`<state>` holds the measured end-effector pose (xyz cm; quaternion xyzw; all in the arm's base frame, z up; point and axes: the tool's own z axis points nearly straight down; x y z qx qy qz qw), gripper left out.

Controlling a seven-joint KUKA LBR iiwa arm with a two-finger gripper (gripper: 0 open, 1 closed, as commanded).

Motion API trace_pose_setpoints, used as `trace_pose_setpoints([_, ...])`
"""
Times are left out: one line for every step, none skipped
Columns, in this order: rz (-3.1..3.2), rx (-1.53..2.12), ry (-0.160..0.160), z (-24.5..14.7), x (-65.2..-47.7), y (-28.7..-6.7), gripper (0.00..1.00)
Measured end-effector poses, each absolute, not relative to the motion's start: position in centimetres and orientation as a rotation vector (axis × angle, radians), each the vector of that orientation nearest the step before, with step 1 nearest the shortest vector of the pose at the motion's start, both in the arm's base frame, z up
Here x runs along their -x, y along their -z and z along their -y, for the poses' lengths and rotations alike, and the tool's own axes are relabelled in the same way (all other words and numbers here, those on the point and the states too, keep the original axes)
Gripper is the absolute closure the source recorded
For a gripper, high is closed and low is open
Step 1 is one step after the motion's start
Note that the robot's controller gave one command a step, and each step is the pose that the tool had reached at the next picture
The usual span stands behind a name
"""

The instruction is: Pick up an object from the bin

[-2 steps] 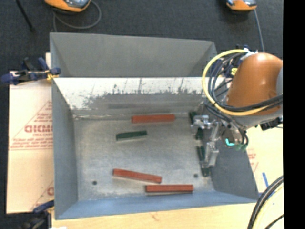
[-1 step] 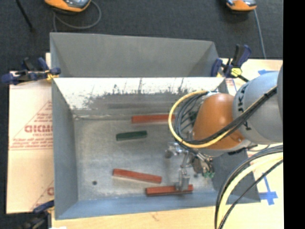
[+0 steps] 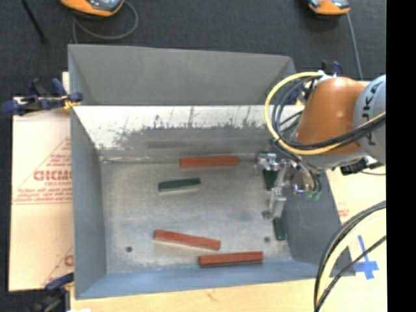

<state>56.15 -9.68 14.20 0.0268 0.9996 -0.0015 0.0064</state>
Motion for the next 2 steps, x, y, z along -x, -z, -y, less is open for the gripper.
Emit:
trace_pose_setpoints([-3.135,0.009,-0.002,4.5,-62.8,-10.4,0.0])
trace_pose_setpoints([-3.129,0.13,-0.001,-4.6,-62.8,-7.2,0.0])
